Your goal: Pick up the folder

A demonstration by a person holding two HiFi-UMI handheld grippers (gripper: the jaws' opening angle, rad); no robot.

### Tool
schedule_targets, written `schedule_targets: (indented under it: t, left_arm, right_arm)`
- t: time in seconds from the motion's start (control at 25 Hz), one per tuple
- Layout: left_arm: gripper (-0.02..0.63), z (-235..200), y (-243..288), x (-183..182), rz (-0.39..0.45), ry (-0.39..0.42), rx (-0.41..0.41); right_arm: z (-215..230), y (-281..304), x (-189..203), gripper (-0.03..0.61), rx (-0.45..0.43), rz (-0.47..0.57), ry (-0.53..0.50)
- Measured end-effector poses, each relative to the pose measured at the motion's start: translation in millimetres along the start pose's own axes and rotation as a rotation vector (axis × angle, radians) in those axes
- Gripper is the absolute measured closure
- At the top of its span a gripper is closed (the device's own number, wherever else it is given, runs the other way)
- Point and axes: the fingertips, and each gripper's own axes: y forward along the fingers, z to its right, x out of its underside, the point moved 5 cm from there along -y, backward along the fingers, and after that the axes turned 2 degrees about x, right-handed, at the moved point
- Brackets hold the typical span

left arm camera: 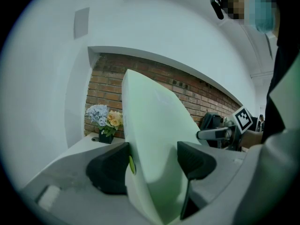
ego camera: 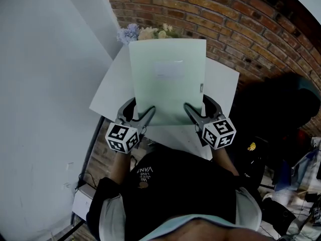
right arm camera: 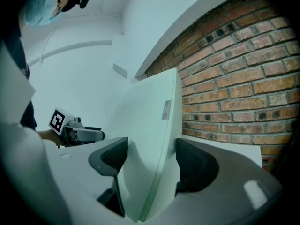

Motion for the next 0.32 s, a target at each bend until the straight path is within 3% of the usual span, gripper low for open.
schedule_targets:
  t: [0.32]
  left_arm:
    - [0.287,6.8,-1.6,4.0,-0.017,-0.004,-0.001]
  right_arm:
    - [0.9,-6.6,6.3,0.267,0.002,-0.018,0.011]
